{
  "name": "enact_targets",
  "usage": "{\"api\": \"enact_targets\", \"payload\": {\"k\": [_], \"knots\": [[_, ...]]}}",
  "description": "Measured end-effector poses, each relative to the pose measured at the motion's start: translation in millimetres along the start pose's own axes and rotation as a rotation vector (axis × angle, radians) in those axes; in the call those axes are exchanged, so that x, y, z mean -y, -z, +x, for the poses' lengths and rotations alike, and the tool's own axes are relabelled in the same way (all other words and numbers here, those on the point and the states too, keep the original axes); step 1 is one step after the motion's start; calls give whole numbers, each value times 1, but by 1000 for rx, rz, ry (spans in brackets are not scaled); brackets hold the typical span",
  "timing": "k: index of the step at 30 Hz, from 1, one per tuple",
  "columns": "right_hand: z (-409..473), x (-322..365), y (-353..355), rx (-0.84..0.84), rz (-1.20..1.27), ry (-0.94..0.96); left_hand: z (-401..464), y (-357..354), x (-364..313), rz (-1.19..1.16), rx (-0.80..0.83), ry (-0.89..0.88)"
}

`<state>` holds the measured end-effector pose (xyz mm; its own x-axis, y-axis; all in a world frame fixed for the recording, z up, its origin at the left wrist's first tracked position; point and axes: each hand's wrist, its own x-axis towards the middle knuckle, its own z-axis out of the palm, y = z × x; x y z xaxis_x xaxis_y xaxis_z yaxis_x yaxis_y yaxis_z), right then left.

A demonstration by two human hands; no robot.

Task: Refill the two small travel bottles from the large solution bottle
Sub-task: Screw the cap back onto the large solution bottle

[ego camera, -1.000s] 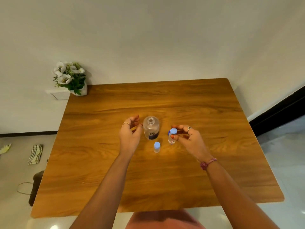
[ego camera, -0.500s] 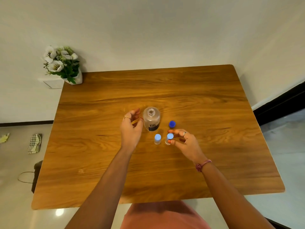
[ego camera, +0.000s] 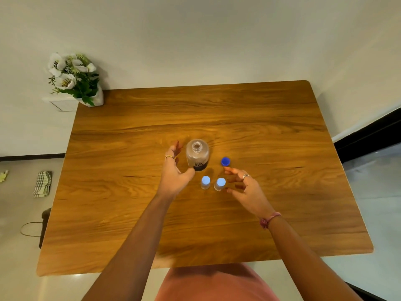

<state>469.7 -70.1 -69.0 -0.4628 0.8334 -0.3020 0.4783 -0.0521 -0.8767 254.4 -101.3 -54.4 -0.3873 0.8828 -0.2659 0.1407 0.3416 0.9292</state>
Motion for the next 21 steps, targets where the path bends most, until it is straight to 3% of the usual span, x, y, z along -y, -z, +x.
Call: {"api": "enact_targets", "payload": {"k": [7,21], "knots": [[31,-11,20,-198,-61,-106,12,-7,10,56,60,28],[80,-32,-1,-206,-252,-132,28,-21,17,67,10,-57]]}}
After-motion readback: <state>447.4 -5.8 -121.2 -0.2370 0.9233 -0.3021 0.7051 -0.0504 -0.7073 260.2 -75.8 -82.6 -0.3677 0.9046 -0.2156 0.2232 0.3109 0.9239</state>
